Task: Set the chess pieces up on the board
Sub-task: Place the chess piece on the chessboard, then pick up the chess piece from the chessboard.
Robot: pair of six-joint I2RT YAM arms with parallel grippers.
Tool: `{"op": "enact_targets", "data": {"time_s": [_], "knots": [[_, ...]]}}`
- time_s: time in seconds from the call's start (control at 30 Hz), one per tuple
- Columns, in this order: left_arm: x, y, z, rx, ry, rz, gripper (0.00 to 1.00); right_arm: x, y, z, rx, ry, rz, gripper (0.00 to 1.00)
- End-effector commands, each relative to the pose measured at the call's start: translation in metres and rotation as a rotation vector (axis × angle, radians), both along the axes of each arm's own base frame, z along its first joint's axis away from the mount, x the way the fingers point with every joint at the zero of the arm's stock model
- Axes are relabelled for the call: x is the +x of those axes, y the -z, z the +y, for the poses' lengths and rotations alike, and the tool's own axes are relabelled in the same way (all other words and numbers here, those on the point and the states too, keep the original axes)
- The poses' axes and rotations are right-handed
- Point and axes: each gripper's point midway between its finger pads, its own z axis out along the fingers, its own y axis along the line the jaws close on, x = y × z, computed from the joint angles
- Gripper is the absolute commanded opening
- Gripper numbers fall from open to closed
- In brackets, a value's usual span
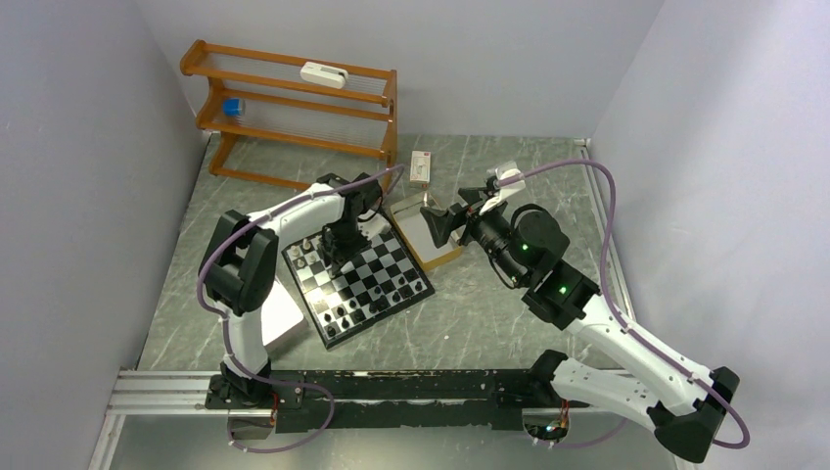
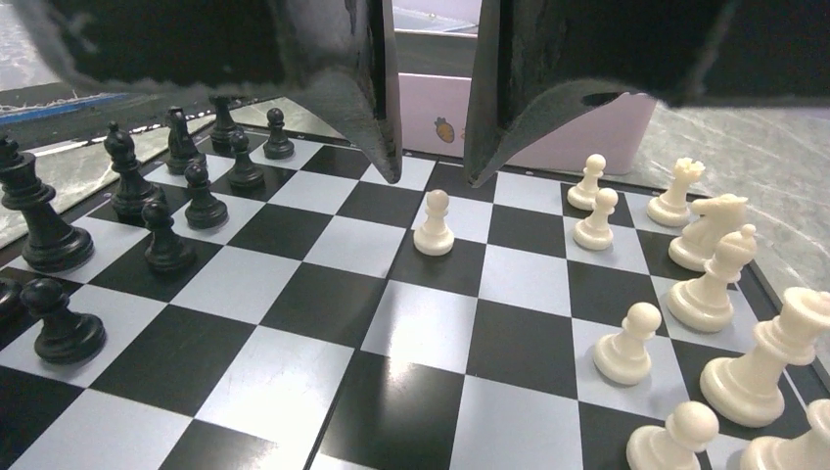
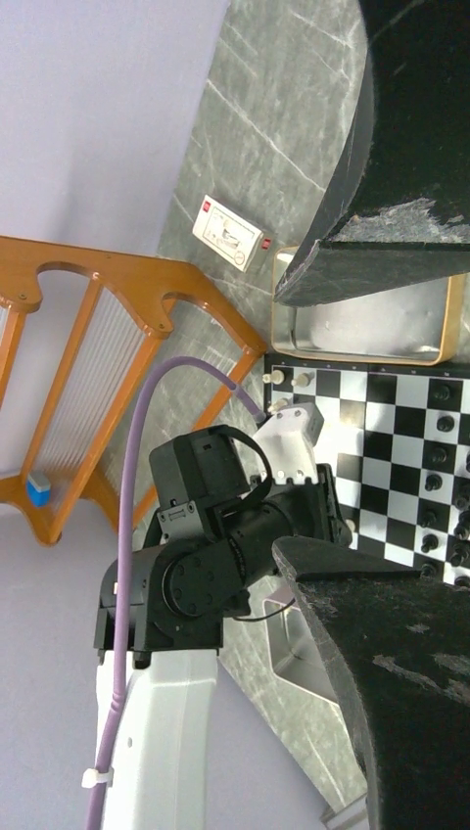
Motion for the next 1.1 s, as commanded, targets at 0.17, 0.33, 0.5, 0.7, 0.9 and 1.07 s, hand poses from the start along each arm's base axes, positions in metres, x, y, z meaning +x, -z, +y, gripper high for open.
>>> {"op": "enact_targets", "data": {"time_s": [0.17,0.33,0.5,0.7,0.9,1.07], "knots": [[0.011,0.000,-0.014,-0.087,0.037,-0.064,0.33,-0.002,-0.010,-0.005,0.018,0.019,-0.034,0.92],[0.010,0.003,-0.009,-0.067,0.033,-0.056,0.30,-0.002,-0.009,-0.005,0.017,0.020,-0.036,0.92],[0.009,0.005,-0.006,-0.074,0.027,-0.053,0.29,-0.002,-0.010,-0.005,0.016,0.020,-0.037,0.92],[0.007,0.005,-0.003,-0.067,0.025,-0.053,0.29,-0.002,-0.009,-0.006,0.016,0.026,-0.040,0.92],[0.007,0.009,-0.003,-0.079,0.025,-0.045,0.24,-0.002,-0.008,-0.005,0.012,0.025,-0.038,0.92],[0.006,0.007,-0.003,-0.079,0.024,-0.046,0.20,-0.002,-0.006,-0.005,0.010,0.027,-0.037,0.92]]}}
